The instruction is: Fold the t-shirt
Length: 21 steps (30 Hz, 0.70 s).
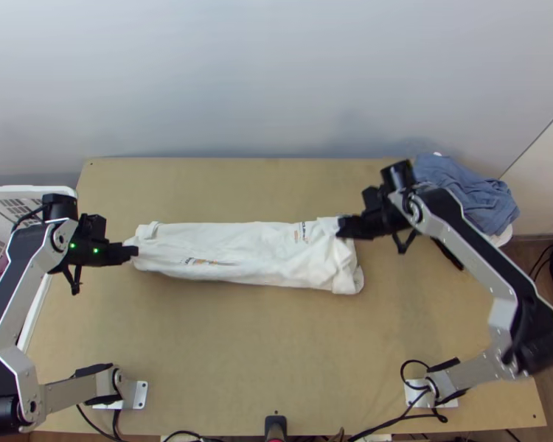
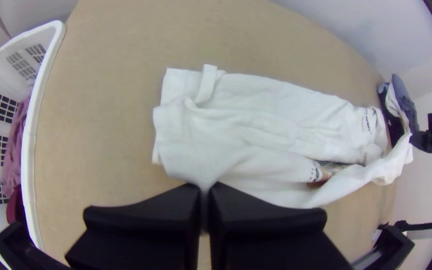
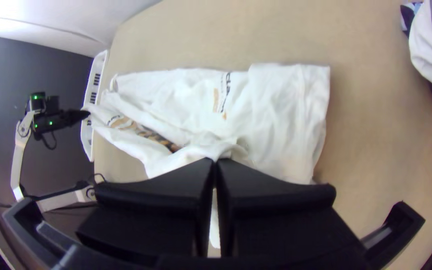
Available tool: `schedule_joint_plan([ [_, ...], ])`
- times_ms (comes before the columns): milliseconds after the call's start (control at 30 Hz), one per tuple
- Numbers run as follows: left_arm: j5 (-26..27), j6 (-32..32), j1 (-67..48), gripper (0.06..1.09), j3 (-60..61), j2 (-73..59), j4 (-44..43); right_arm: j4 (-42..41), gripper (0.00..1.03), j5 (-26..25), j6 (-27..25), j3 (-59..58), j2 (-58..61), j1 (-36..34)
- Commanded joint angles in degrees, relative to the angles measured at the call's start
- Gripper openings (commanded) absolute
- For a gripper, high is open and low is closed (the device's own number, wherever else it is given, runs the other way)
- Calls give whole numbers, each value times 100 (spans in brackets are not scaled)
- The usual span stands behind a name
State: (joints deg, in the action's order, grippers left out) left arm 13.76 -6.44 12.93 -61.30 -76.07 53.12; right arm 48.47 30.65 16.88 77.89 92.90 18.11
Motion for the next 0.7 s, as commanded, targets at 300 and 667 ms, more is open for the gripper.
schedule_joint_plan([
  [300, -75, 934, -256, 10, -638, -1393, -1542, -672, 3, -60, 201, 1484, 1819, -686],
  [667, -365, 1356, -449, 45, -1288, -2790, -2500, -795, 3, -95, 210, 1238, 2329, -870],
])
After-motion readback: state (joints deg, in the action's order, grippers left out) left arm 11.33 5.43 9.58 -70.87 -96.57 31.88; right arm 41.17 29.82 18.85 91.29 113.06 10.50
